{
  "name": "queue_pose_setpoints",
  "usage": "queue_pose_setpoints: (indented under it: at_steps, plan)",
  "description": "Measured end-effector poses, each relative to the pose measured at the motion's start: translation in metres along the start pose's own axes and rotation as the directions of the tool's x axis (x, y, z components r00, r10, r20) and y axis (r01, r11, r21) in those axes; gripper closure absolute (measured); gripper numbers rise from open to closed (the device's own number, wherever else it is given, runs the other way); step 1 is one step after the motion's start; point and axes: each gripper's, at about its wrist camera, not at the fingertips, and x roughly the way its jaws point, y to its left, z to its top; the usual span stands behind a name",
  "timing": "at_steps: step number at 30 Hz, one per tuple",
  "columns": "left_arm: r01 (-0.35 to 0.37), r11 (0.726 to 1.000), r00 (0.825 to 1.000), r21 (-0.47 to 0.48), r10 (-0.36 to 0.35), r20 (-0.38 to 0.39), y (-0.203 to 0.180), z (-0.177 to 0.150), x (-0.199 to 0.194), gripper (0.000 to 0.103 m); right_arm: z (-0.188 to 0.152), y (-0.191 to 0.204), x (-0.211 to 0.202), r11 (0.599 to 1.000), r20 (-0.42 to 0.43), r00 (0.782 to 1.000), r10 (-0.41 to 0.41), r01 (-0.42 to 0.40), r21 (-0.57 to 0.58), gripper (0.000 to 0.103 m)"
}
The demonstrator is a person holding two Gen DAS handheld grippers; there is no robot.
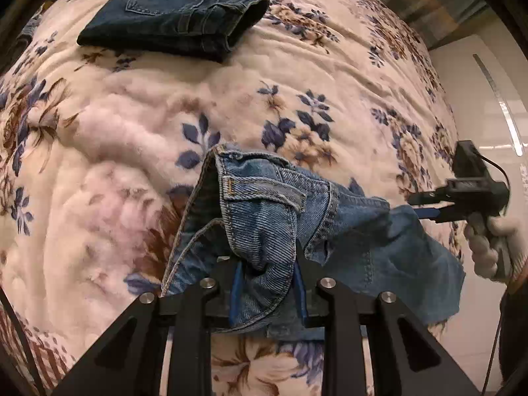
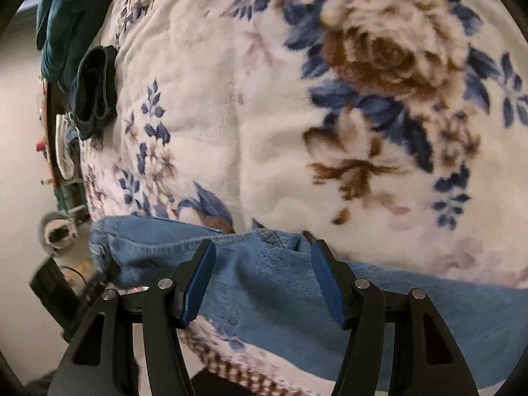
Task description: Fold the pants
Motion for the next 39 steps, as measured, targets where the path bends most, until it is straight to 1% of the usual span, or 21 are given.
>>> queue_pose_setpoints:
  at_steps: [2, 4, 6, 9, 12, 13, 14, 16, 19, 22, 24, 27, 28, 29, 31, 33, 34, 35, 36, 38, 39]
  plan:
    - [0.005, 1.0, 1.0, -0.01, -0.005, 0.013, 0.0, 0.0, -0.005, 0.081, 0.005, -0.003, 0.005, 0.998, -0.008, 0.999, -0.033, 0.033, 0.059, 0.04]
    - [0.0, 1.0, 0.999, -0.012, 0.001, 0.032, 0.0, 0.004, -0.009, 0.081, 0.007, -0.012, 0.002, 0.995, -0.009, 0.998, -0.069, 0.07, 0.078, 0.04]
    - [-0.005, 1.0, 0.999, -0.005, 0.005, 0.042, -0.002, 0.007, -0.012, 0.081, 0.006, -0.014, 0.003, 0.988, -0.032, 0.988, -0.149, 0.15, 0.043, 0.041]
    - [-0.01, 1.0, 0.999, 0.012, 0.01, 0.045, -0.007, 0.01, -0.014, 0.081, 0.001, -0.015, 0.009, 0.974, -0.079, 0.971, -0.228, 0.227, -0.012, 0.042]
    - [-0.024, 0.999, 0.999, 0.022, 0.023, 0.045, -0.009, 0.01, -0.015, 0.081, -0.006, -0.015, 0.014, 0.977, -0.135, 0.968, -0.211, 0.205, -0.057, 0.042]
    - [-0.027, 1.0, 0.999, 0.016, 0.026, 0.047, -0.008, 0.01, -0.015, 0.081, -0.009, -0.016, 0.013, 0.976, -0.142, 0.966, -0.215, 0.206, -0.074, 0.045]
    - [-0.023, 1.0, 0.999, 0.013, 0.023, 0.044, -0.008, 0.011, -0.015, 0.081, -0.009, -0.015, 0.012, 0.974, -0.14, 0.965, -0.222, 0.212, -0.085, 0.054]
    - [-0.025, 1.0, 0.999, 0.012, 0.025, 0.045, -0.008, 0.012, -0.016, 0.081, -0.009, -0.018, 0.002, 0.978, -0.115, 0.972, -0.205, 0.197, -0.071, 0.064]
    - [-0.038, 0.999, 0.998, 0.022, 0.037, 0.042, -0.01, 0.013, -0.014, 0.081, -0.011, -0.02, 0.0, 0.987, -0.135, 0.979, -0.154, 0.145, -0.074, 0.064]
    - [-0.05, 0.998, 0.998, 0.028, 0.049, 0.045, -0.012, 0.012, -0.013, 0.081, -0.013, -0.027, -0.001, 0.985, -0.158, 0.975, -0.16, 0.145, -0.098, 0.063]
    - [-0.056, 0.998, 0.997, 0.03, 0.055, 0.045, -0.013, 0.013, -0.013, 0.081, -0.014, -0.019, 0.008, 0.981, -0.185, 0.969, -0.162, 0.138, -0.136, 0.061]
    - [-0.063, 0.997, 0.997, 0.041, 0.061, 0.045, -0.015, 0.012, -0.013, 0.081, -0.024, -0.012, 0.033, 0.966, -0.255, 0.944, -0.209, 0.158, -0.206, 0.06]
    - [-0.068, 0.996, 0.997, 0.05, 0.065, 0.046, -0.016, 0.012, -0.013, 0.081, -0.028, -0.009, 0.038, 0.955, -0.254, 0.937, -0.239, 0.178, -0.239, 0.061]
    - [-0.071, 0.996, 0.997, 0.057, 0.068, 0.046, -0.017, 0.011, -0.014, 0.081, -0.033, -0.005, 0.041, 0.939, -0.235, 0.933, -0.273, 0.206, -0.275, 0.068]
    - [-0.075, 0.995, 0.996, 0.071, 0.072, 0.046, -0.019, 0.01, -0.015, 0.081, -0.043, 0.0, 0.041, 0.921, -0.169, 0.929, -0.329, 0.276, -0.274, 0.092]
    - [-0.082, 0.994, 0.996, 0.074, 0.079, 0.045, -0.017, 0.008, -0.015, 0.081, -0.055, 0.009, 0.032, 0.9, -0.08, 0.923, -0.377, 0.345, -0.266, 0.095]
    - [-0.082, 0.994, 0.996, 0.069, 0.079, 0.042, -0.015, 0.007, -0.015, 0.081, -0.059, 0.01, 0.022, 0.901, -0.032, 0.925, -0.379, 0.361, -0.239, 0.097]
    - [-0.08, 0.995, 0.996, 0.059, 0.077, 0.038, -0.012, 0.007, -0.014, 0.081, -0.061, 0.009, 0.013, 0.909, 0.007, 0.929, -0.369, 0.362, -0.205, 0.097]
    - [-0.074, 0.996, 0.997, 0.048, 0.073, 0.032, -0.008, 0.007, -0.012, 0.081, -0.061, 0.001, -0.004, 0.93, 0.069, 0.938, -0.339, 0.345, -0.128, 0.098]
    - [-0.08, 0.996, 0.996, 0.039, 0.079, 0.029, -0.006, 0.006, -0.009, 0.081, -0.057, -0.024, -0.025, 0.971, 0.122, 0.963, -0.238, 0.24, 0.005, 0.103]
    - [-0.088, 0.995, 0.996, 0.04, 0.086, 0.029, -0.005, 0.006, -0.008, 0.081, -0.054, -0.041, -0.034, 0.972, 0.165, 0.96, -0.225, 0.211, 0.1, 0.102]
